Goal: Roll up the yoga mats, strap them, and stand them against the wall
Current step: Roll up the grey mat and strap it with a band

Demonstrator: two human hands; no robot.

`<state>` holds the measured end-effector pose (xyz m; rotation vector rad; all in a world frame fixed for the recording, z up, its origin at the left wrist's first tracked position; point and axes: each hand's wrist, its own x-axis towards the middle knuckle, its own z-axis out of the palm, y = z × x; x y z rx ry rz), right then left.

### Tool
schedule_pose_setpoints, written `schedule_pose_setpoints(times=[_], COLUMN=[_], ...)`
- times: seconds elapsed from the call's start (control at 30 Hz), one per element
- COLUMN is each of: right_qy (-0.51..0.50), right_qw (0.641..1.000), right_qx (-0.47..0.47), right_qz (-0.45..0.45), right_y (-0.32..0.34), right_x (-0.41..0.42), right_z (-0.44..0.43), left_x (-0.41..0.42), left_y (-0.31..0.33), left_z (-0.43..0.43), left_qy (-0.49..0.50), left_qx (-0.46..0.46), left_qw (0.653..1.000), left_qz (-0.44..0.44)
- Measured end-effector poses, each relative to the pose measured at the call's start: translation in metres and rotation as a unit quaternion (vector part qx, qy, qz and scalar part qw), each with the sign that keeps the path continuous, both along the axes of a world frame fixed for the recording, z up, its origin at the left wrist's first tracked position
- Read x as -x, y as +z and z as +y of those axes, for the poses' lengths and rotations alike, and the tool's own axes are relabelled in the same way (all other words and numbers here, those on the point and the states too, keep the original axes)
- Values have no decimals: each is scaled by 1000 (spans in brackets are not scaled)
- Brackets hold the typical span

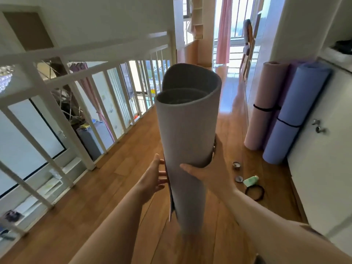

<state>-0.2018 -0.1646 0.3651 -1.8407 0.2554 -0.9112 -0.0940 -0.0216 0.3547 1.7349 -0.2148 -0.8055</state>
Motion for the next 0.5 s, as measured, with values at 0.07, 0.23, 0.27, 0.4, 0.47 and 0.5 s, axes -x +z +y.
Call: schedule_pose_setpoints(times=[0.07, 0.23, 0.27, 0.4, 0.47, 0.5], right_qy=[3, 12, 24, 106, 163, 167], right_qw=[1000, 999, 998, 984, 964, 954], right_qx=[19, 32, 26, -34, -143, -195], right_qz=[8, 33, 47, 138, 156, 157], right_y=[-14, -36, -35, -12, 0, 3], right_x=[0, -1, -1, 10, 16, 18], right_z=[-1, -10, -12, -19, -26, -32], left_x=[0, 0, -1, -4, -1, 2], left_y=[-12, -26, -24, -15, -10, -7], left_z=[-6, -15, -16, -16, -14, -13], left_qy=[4, 14, 15, -6, -28, -37], left_qx=[-9, -37, -50, -126, -163, -178], left_qw=[1000, 998, 997, 991, 986, 983], left_qz=[25, 51, 53, 47, 28, 16])
